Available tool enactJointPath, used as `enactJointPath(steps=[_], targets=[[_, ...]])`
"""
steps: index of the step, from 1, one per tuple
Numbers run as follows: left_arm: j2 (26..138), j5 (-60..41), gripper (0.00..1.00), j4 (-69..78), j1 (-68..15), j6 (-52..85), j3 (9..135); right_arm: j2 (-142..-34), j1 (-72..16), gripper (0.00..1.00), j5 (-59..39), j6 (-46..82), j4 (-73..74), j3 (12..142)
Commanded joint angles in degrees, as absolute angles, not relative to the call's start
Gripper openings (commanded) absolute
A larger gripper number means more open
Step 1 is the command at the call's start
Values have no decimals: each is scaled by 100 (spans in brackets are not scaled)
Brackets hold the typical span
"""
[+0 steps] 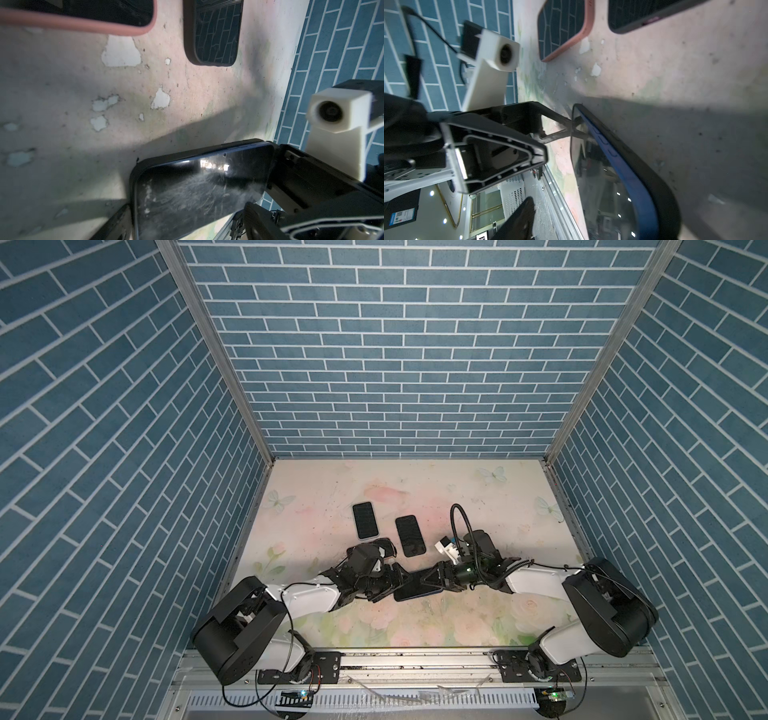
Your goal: Put the phone into the phone case
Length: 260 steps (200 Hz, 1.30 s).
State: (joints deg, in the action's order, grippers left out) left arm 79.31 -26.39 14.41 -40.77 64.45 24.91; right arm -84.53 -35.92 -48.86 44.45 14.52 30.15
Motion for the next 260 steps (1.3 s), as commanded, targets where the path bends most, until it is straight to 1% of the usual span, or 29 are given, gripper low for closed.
enactJointPath(steps=[1, 27, 45, 68, 115, 126, 139, 164, 189, 231, 260], targets=[[8094, -2635, 85, 1191, -4122, 6373, 2441, -8054, -3483, 70, -5192, 4507, 1750, 2980], [8116, -2627, 85, 1195, -4123, 6373, 2428, -7902, -3417, 67, -5239, 4517, 1678, 2987], [8111, -2606, 85, 1194, -4122, 6374, 2425, -7917, -3417, 62, -5248, 4516, 1662, 2980], [8098, -2594, 84, 1200, -4125, 6382, 2402, -8002, -3411, 52, -5256, 4518, 1668, 2982], [8079, -2580, 85, 1248, -4123, 6410, 2329, -8046, -3410, 36, -5203, 4516, 1714, 2944], [8080, -2577, 85, 1249, -4122, 6407, 2321, -8057, -3416, 30, -5194, 4509, 1700, 2937], [8080, -2592, 85, 1255, -4122, 6411, 2329, -8077, -3410, 18, -5165, 4501, 1667, 2944], [8080, -2590, 84, 1261, -4123, 6408, 2341, -8079, -3414, 10, -5100, 4423, 1550, 2951], [8086, -2593, 85, 1271, -4122, 6415, 2355, -7954, -3418, 0, -4880, 4047, 906, 3090], [8008, -2560, 85, 1257, -4122, 6418, 2388, -7603, -3410, 0, -4515, 3608, 86, 3375], [7668, -2414, 86, 1159, -4113, 6423, 2445, -7386, -3364, 0, -4421, 3529, -132, 3518]])
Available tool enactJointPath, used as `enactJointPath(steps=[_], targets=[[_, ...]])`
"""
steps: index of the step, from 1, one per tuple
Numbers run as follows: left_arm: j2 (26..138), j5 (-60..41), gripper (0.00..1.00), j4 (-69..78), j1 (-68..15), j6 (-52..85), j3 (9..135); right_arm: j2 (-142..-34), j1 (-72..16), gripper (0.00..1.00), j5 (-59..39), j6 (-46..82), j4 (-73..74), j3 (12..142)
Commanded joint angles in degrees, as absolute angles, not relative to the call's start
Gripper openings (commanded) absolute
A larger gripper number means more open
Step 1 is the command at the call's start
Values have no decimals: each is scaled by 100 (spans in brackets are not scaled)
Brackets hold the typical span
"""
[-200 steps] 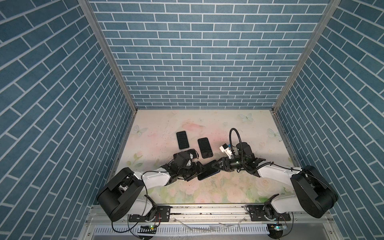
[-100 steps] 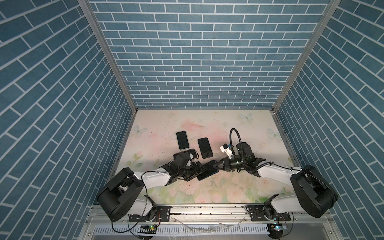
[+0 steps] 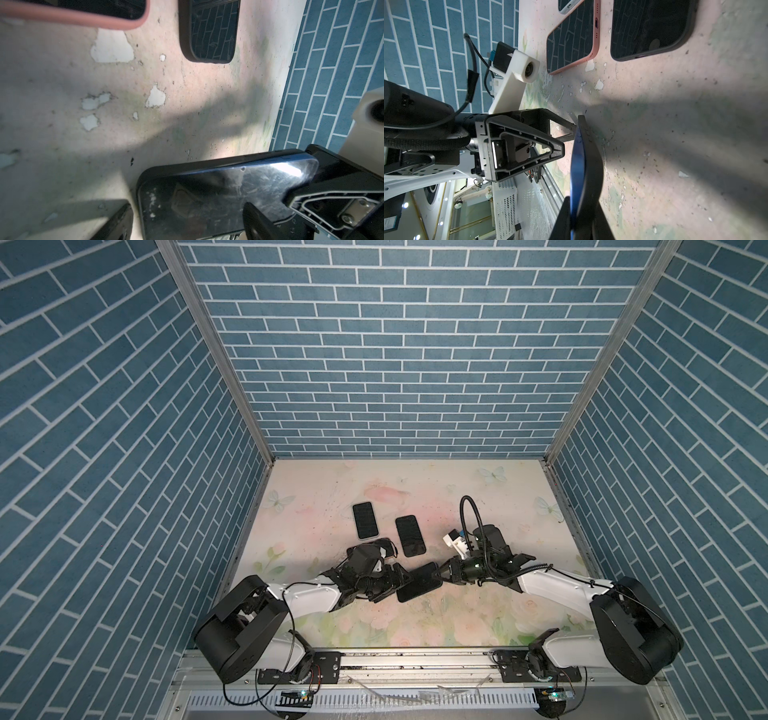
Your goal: Put the phone into the phone case
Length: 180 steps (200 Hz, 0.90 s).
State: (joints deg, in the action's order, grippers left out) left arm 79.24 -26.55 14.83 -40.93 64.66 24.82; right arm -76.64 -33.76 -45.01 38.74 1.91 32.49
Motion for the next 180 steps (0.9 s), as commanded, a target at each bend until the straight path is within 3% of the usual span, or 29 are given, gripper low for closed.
enactJointPath(steps=[1, 57, 80, 138, 180], targets=[[7648, -2407, 87, 1155, -4113, 6424, 2444, -7376, -3356, 0, -4425, 3531, -137, 3525], [6181, -2234, 99, 470, -3691, 5858, 2757, -6847, -2799, 0, -4914, 3683, -277, 3886], [5776, -2570, 100, 282, -3296, 5502, 2851, -6727, -2556, 0, -5372, 3969, -72, 4037], [5983, -4187, 96, 1300, -2846, 5116, 2988, -6708, -2408, 0, -6301, 4605, 344, 4367], [6172, -4647, 93, 2125, -2851, 5289, 3021, -6585, -2410, 0, -6477, 4884, 554, 4382]])
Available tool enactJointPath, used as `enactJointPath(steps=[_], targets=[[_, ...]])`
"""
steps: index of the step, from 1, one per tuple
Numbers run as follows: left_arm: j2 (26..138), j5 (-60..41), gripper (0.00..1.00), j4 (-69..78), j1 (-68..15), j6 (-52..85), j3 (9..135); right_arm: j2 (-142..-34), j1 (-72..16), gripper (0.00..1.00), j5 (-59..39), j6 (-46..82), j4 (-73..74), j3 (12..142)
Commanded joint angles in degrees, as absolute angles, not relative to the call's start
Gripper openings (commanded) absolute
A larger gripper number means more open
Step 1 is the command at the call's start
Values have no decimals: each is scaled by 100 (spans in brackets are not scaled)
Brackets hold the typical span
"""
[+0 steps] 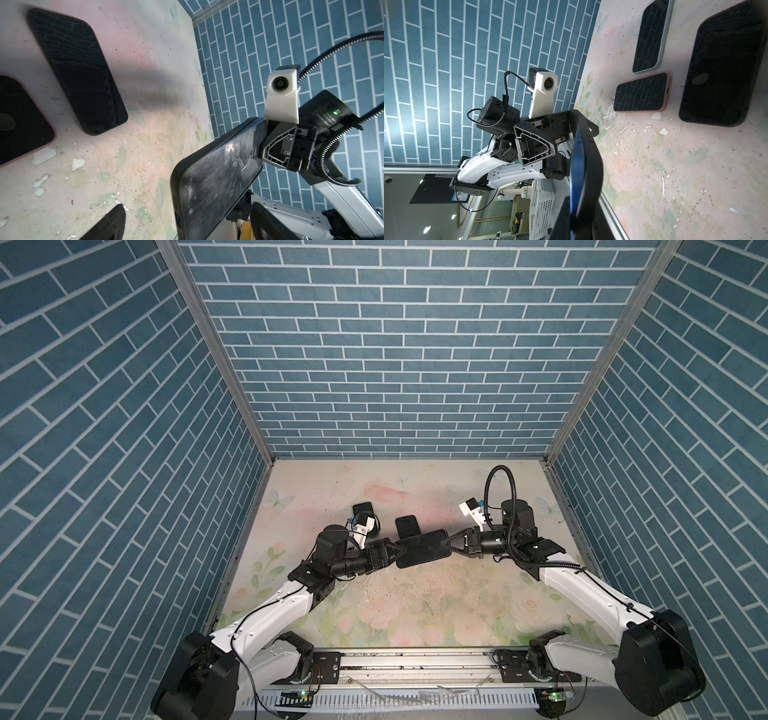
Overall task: Put the phone into the phone case
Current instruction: 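Lift the cased phone upright between both grippers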
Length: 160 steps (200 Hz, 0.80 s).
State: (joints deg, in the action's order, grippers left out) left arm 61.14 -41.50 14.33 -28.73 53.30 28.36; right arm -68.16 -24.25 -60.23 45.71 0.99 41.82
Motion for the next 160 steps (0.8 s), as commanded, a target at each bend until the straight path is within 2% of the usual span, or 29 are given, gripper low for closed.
enactJointPath(steps=[1, 44, 73, 106, 117, 160], targets=[[6172, -4666, 93, 2152, -2849, 5299, 3018, -6584, -2409, 0, -6477, 4886, 549, 4384], [6262, -4873, 84, 3233, -3007, 5895, 3021, -6627, -2408, 0, -6598, 5359, 1236, 4184], [6194, -4863, 78, 3390, -3171, 6028, 3151, -6731, -2410, 0, -6673, 5865, 2064, 4069], [6158, -4789, 56, 3806, -3226, 6363, 3166, -6792, -2408, 0, -6689, 5990, 2303, 4055], [6153, -4707, 44, 3926, -3226, 6556, 3134, -6802, -2408, 0, -6680, 6039, 2390, 4039], [6156, -4451, 26, 4281, -3226, 6837, 3017, -6916, -2408, 3, -6724, 6480, 3164, 3922]])
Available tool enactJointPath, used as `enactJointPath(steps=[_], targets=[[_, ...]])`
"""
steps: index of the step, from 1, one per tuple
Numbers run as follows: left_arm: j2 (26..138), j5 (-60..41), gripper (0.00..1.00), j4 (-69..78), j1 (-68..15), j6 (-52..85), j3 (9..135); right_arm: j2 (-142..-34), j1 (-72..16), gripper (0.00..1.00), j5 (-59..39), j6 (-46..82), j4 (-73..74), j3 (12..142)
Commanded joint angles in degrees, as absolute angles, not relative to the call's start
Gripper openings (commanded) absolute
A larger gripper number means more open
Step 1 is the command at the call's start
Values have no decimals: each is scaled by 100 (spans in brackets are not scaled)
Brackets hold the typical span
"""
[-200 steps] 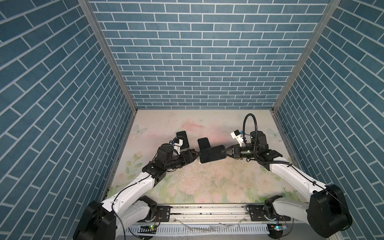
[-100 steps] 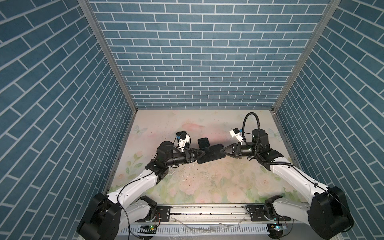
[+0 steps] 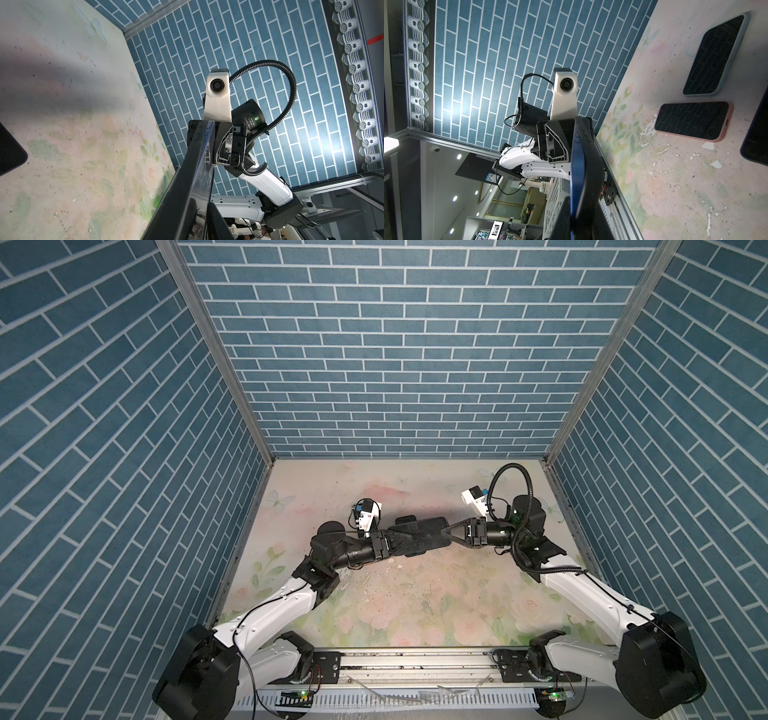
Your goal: Put the phone into the phone case
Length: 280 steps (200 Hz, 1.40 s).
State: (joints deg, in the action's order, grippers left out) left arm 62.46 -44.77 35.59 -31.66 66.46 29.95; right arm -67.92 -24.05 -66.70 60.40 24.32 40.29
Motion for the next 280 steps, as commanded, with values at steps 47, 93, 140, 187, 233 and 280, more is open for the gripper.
enactJointPath(steps=[47, 93, 140, 187, 233, 280], targets=[[6156, -4438, 7, 4470, -3226, 7036, 2898, -6975, -2399, 16, -6707, 6632, 3569, 3928], [6082, -4371, 0, 4570, -3226, 7207, 2776, -7207, -2374, 42, -6662, 7144, 4556, 3987], [6166, -4386, 0, 4490, -3283, 7198, 2895, -7657, -2382, 44, -6661, 7730, 5540, 4061], [6286, -4368, 0, 4486, -3318, 7198, 2934, -7862, -2390, 27, -6566, 7683, 5564, 4100], [6353, -4402, 0, 4487, -3322, 7216, 2978, -7694, -2390, 7, -6409, 6771, 4476, 4109], [6313, -4403, 0, 4474, -3322, 7225, 2958, -7211, -2373, 0, -5964, 5099, 2331, 4376]])
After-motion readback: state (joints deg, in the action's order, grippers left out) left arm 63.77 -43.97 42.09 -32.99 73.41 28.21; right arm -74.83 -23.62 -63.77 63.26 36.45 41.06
